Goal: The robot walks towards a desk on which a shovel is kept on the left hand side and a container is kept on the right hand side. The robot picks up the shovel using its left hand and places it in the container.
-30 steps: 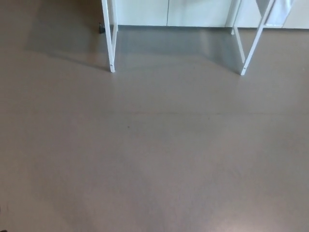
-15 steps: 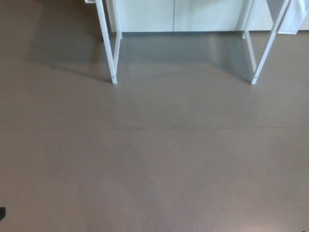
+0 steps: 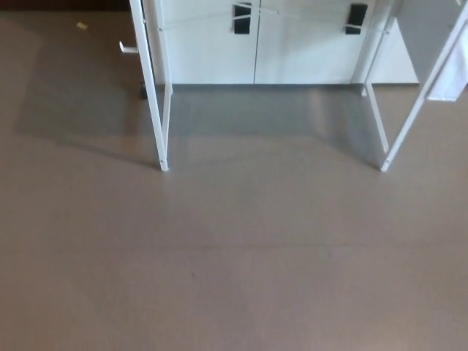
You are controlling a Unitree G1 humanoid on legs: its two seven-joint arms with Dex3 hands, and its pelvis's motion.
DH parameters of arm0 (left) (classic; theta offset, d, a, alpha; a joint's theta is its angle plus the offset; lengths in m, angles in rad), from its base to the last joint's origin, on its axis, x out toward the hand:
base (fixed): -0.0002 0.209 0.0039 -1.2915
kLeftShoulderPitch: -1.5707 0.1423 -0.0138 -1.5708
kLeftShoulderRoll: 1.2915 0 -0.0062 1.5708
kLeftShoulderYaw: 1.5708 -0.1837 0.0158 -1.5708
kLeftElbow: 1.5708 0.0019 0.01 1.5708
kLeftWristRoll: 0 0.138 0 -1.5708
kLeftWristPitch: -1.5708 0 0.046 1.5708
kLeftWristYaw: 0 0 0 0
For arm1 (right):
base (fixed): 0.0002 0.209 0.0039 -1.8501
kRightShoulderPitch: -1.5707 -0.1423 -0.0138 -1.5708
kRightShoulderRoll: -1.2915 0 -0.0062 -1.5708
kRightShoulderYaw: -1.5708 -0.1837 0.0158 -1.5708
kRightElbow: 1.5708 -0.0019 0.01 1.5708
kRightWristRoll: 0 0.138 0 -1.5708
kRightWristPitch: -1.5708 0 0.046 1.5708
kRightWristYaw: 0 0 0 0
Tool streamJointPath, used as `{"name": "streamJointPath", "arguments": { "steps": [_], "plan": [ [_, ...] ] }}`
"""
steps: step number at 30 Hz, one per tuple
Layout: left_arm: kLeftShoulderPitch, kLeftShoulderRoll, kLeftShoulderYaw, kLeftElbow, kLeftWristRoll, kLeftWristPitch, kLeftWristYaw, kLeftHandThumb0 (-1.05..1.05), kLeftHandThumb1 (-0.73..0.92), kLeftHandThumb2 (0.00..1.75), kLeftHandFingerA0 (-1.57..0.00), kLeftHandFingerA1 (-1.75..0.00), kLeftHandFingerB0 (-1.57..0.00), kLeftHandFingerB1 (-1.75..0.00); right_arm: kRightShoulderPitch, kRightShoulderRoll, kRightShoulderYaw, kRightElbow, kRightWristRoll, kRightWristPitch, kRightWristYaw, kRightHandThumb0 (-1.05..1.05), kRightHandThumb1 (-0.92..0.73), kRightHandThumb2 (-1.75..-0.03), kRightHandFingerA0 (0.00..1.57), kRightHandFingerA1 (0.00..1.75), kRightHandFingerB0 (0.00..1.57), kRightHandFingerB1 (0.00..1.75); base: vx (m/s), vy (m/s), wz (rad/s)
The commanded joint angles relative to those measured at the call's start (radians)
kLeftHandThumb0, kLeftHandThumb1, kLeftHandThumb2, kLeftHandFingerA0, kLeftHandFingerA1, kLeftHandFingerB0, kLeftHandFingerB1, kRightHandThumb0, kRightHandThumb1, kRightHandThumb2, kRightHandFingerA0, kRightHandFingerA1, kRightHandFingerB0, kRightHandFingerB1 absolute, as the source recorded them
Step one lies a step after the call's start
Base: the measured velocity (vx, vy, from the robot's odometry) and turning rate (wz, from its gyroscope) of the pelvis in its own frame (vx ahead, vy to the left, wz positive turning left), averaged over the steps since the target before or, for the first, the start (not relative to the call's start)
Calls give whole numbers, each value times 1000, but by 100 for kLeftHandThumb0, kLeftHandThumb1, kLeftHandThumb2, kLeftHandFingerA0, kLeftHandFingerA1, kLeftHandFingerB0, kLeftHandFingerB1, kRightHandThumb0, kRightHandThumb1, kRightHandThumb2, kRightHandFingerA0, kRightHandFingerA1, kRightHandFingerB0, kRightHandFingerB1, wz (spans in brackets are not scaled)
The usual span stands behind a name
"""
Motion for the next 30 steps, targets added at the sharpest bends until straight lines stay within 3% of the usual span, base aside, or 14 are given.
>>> {"name": "streamJointPath", "arguments": {
  "steps": [1, 8, 9, 12, 13, 19, 20, 21, 22, 29, 30],
  "plan": [
    [39, -3, -6, -18, 24, -78, 33, -12, 60, 58, -28, -36, -23, -31, 31, -13, 13, -6, -20, -67, -9, -46, -53, -56, 63, 63, 28, 44, 410, -91, 38],
    [31, 6, -12, 39, 39, -151, 40, -13, 60, 58, -29, -38, -25, -32, 20, -18, 33, 8, -35, -56, -22, -49, -51, -55, 55, 59, 28, 43, 432, -73, 11],
    [55, 27, -35, 9, 68, -176, 26, -14, 40, 86, -23, -54, -13, -48, 15, -17, 30, 14, -30, -57, -23, -49, -51, -55, 55, 60, 28, 43, 303, -2, -9],
    [16, 25, -12, 81, 22, -187, -16, -9, 40, 87, -21, -54, -14, -49, 9, -16, 32, 20, -31, -65, -25, -49, -52, -56, 56, 62, 28, 44, 245, 59, -14],
    [15, 37, -29, 102, 45, -228, -20, -17, 58, 59, -27, -41, -22, -34, 15, -14, 30, 7, -26, -64, -22, -47, -52, -56, 56, 62, 28, 44, 301, 135, -17],
    [-7, 21, -4, 138, 13, -224, -17, -14, 59, 58, -27, -41, -25, -33, 5, -9, 26, 21, -21, -67, -18, -43, -54, -55, 61, 63, 29, 45, 364, 204, -7],
    [25, 15, -20, 58, 38, -212, 14, -10, 42, 88, -23, -55, -13, -49, 5, -10, 28, 18, -25, -58, -23, -45, -53, -56, 55, 62, 29, 44, 329, 170, 10],
    [29, 9, -25, 37, 44, -205, 27, -10, 42, 88, -22, -54, -12, -49, 5, -7, 23, 10, -17, -50, -19, -43, -53, -56, 55, 62, 28, 44, 330, 126, 0],
    [17, 7, -20, 56, 35, -202, 22, -14, 60, 58, -28, -40, -24, -33, 2, -5, 21, 14, -14, -50, -19, -44, -53, -56, 55, 62, 29, 44, 285, 134, 11],
    [0, -16, -24, 95, 35, -250, 27, -14, 59, 58, -28, -40, -26, -33, -5, 1, 26, 17, -24, -46, -28, -44, -53, -56, 58, 62, 30, 44, 277, -6, 9],
    [-4, -21, -18, 98, 24, -247, 23, -8, 42, 88, -20, -54, -14, -49, -11, 5, 21, 28, -16, -58, -17, -43, -52, -56, 57, 63, 29, 46, 355, -120, 14]
  ]
}}
